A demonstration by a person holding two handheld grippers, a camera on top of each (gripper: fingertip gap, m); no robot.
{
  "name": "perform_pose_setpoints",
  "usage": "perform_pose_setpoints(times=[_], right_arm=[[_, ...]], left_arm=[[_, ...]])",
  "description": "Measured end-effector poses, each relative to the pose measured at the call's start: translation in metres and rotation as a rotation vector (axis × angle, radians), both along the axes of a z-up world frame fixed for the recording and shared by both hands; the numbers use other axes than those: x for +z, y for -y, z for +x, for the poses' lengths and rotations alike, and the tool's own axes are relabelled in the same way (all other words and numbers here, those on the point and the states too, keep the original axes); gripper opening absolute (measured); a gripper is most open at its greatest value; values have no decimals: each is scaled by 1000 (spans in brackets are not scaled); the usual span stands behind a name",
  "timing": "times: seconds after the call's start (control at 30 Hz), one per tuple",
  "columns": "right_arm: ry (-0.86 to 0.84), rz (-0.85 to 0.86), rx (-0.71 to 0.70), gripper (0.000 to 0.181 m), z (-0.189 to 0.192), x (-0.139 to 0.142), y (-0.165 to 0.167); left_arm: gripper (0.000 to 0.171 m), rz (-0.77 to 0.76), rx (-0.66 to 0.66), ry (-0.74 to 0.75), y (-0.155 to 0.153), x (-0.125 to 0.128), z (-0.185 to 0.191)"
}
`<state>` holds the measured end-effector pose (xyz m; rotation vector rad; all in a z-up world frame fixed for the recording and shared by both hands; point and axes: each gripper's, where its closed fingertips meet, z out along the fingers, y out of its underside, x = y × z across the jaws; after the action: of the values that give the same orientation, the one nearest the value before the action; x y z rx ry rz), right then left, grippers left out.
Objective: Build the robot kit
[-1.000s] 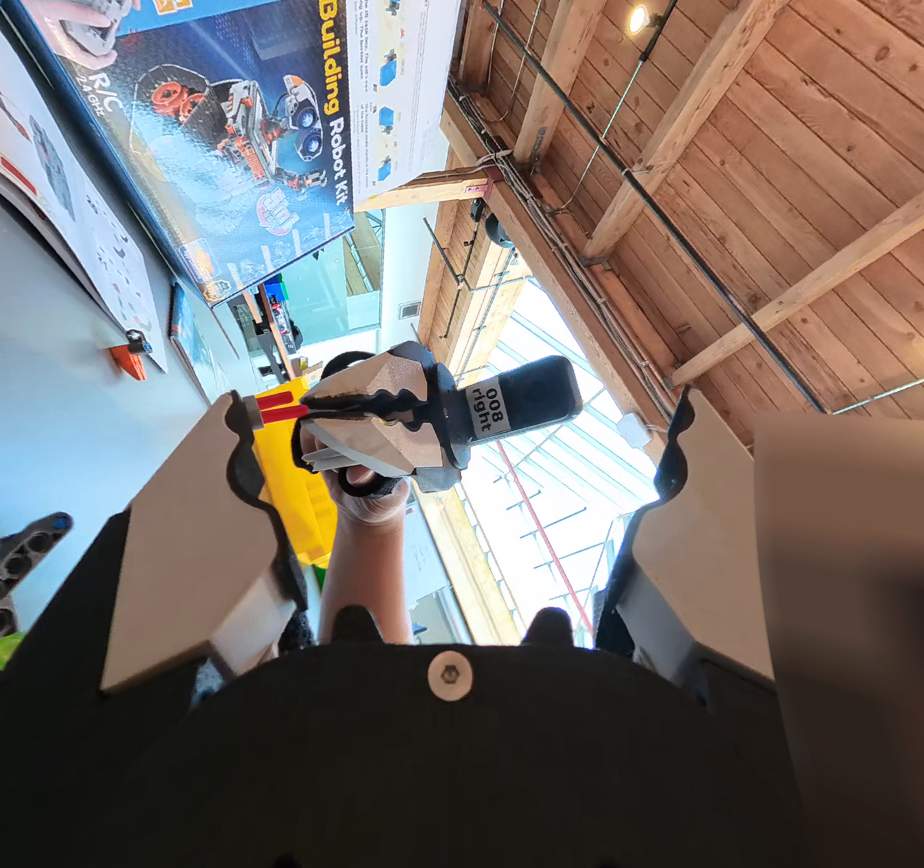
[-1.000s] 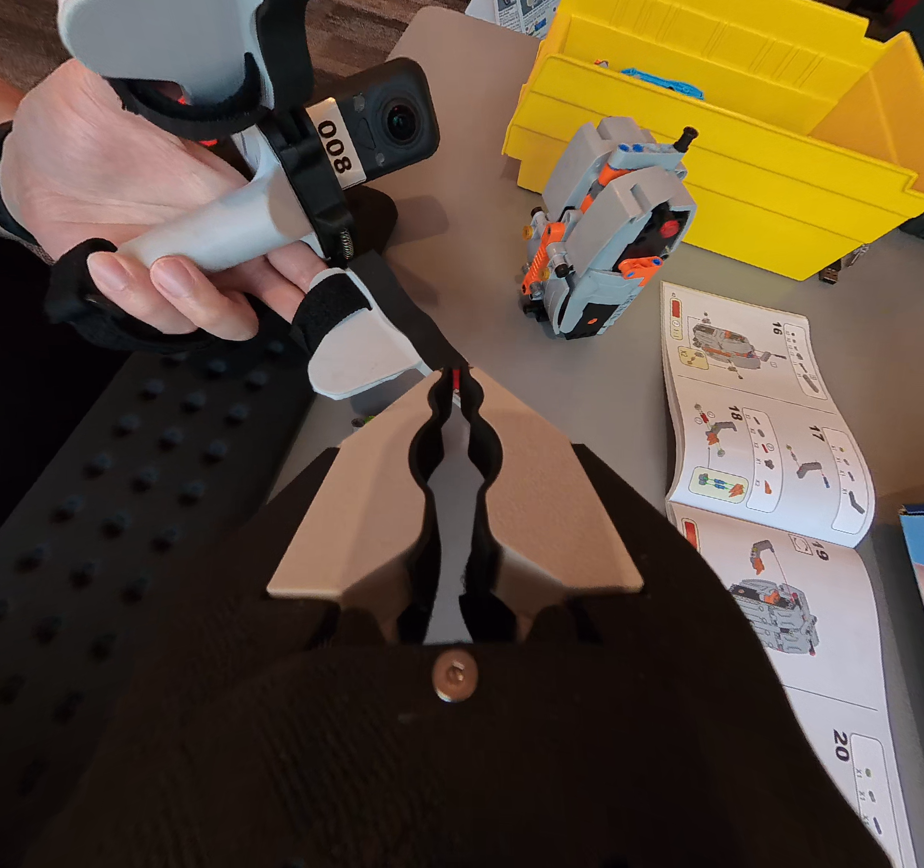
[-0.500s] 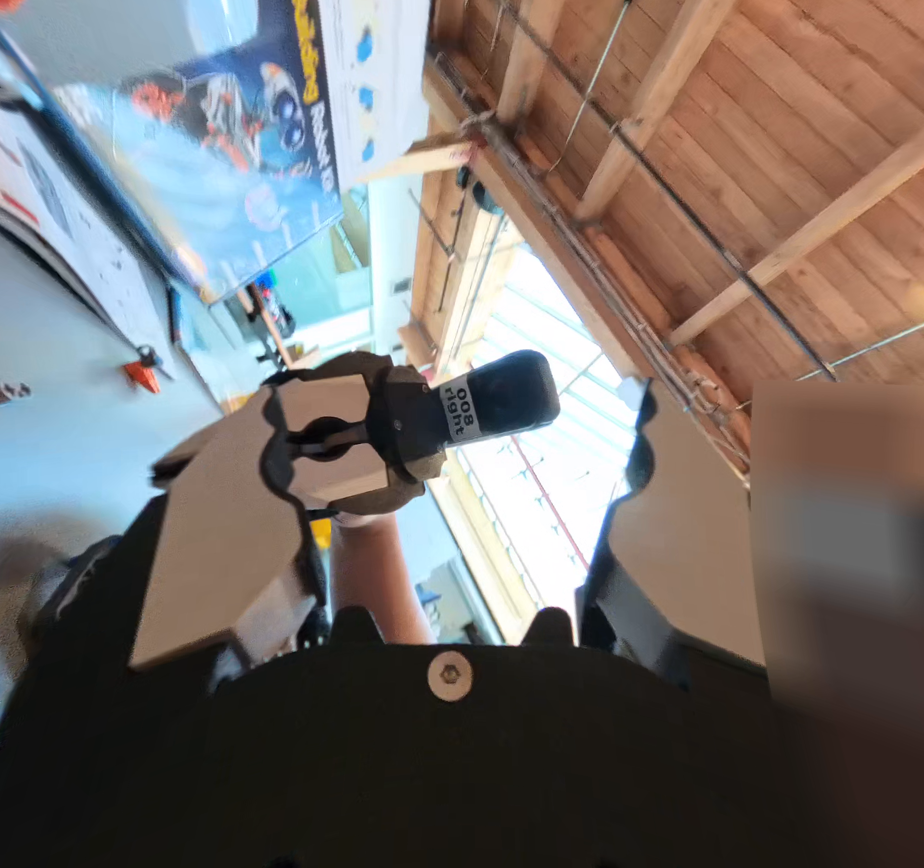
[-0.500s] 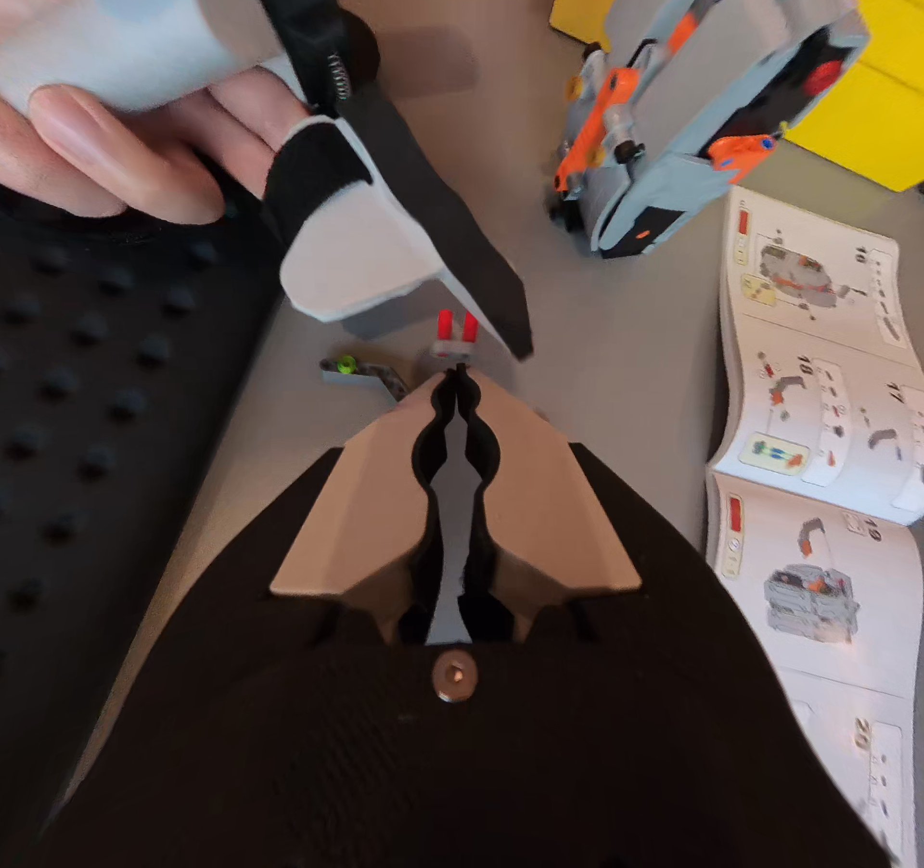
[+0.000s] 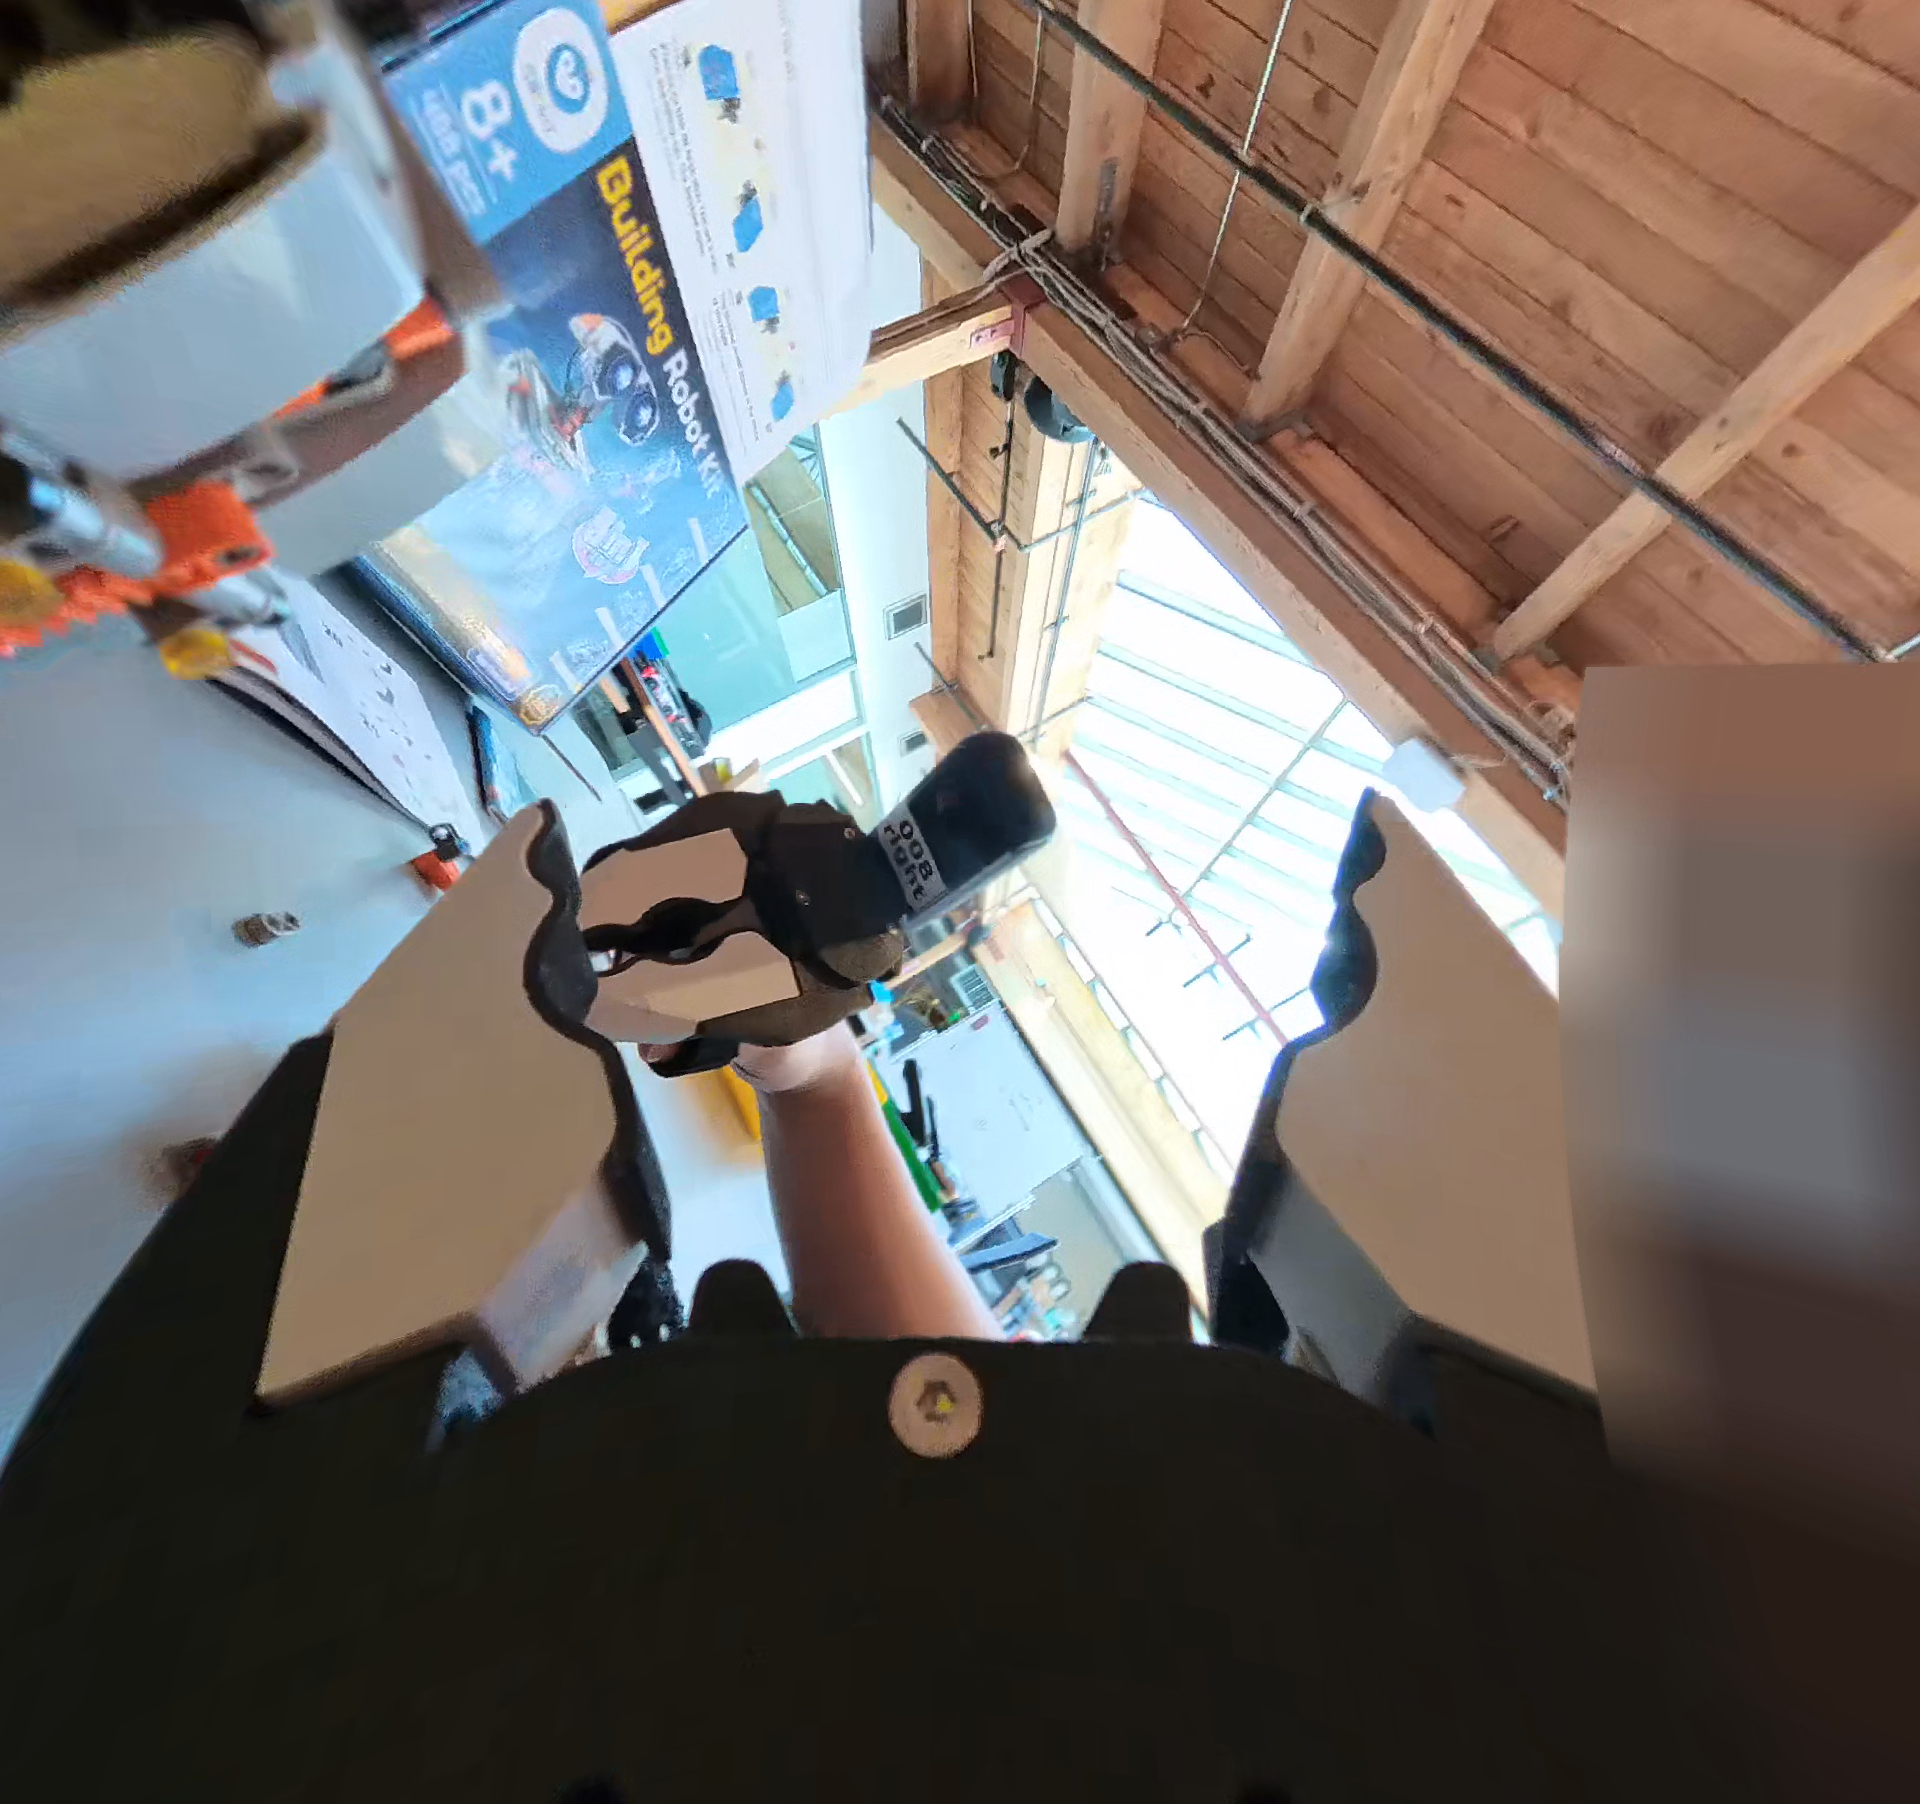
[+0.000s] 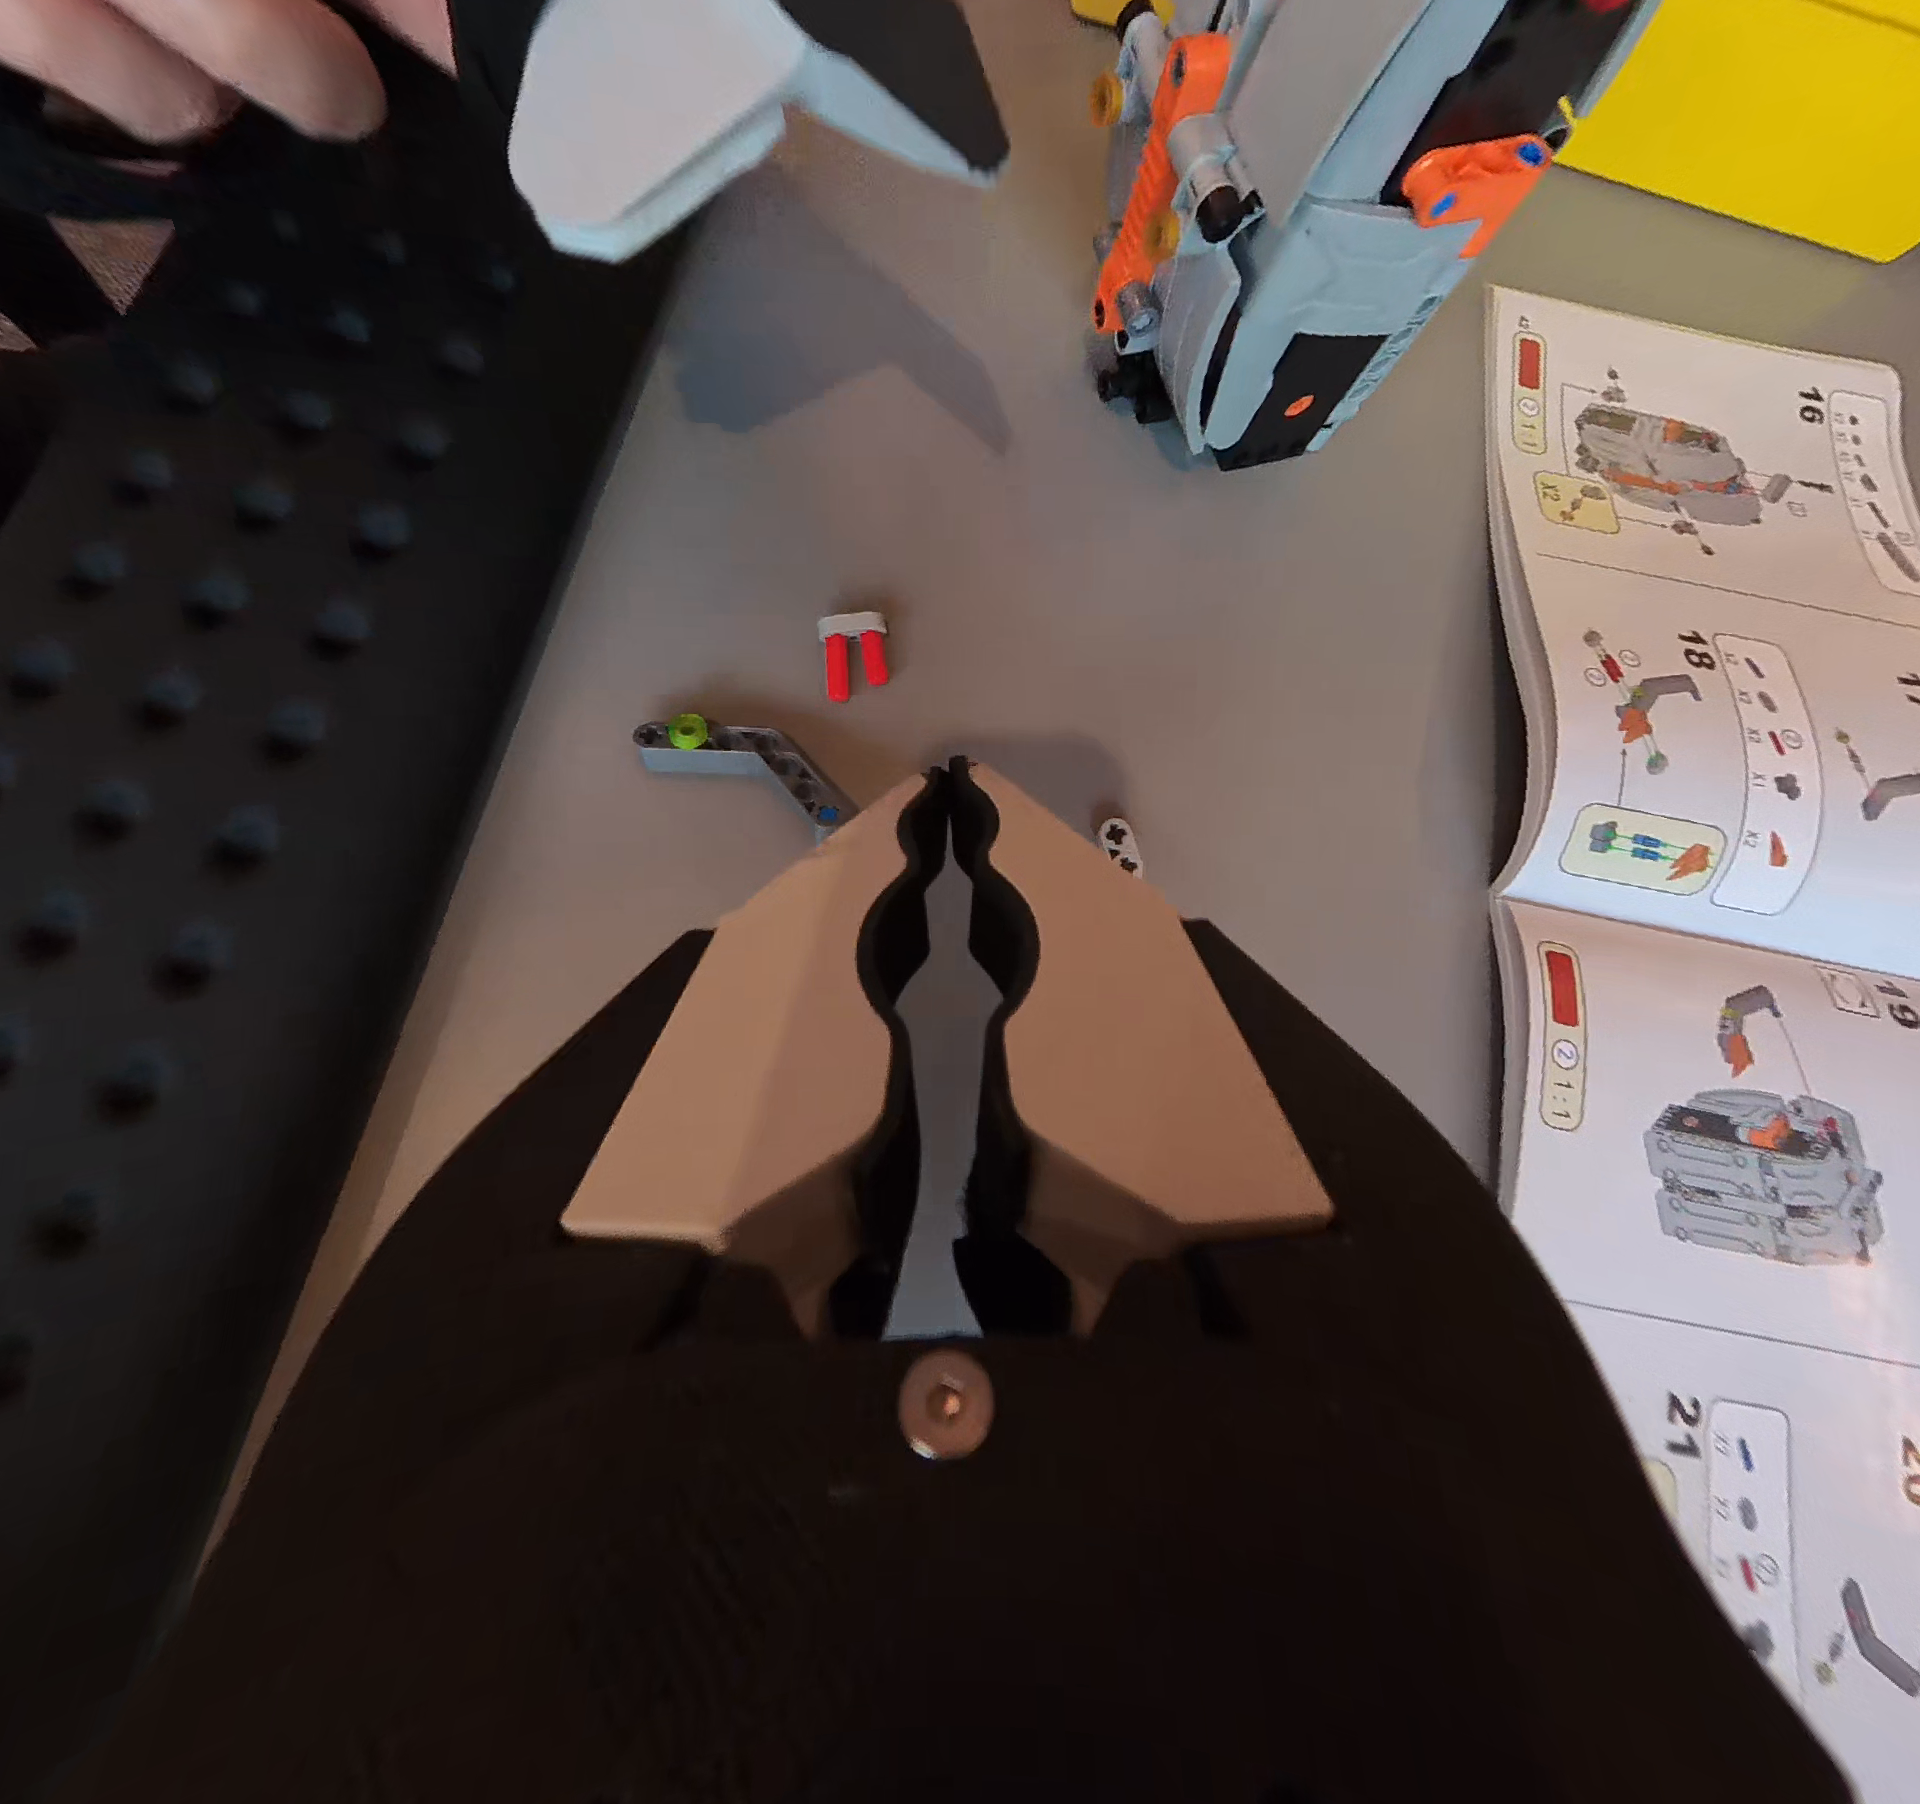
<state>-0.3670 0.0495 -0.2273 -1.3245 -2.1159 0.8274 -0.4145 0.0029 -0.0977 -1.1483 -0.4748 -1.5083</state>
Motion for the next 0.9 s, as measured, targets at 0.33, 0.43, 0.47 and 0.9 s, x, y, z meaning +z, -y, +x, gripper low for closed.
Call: perform_pose_setpoints(times=[0.33, 0.43, 0.47, 0.9], right_arm=[[26, -130, 49, 20, -21, -7, 28], [65, -120, 63, 22, -24, -14, 32], [79, -112, 66, 22, -24, -17, 32], [118, -60, 94, 13, -26, -27, 32]], left_arm=[[135, -8, 70, -218, 24, -7, -24], [132, -5, 79, -313, 26, -9, -20], [132, -10, 77, -341, 26, -10, -18], [130, -51, 51, -431, 22, -24, -10]])
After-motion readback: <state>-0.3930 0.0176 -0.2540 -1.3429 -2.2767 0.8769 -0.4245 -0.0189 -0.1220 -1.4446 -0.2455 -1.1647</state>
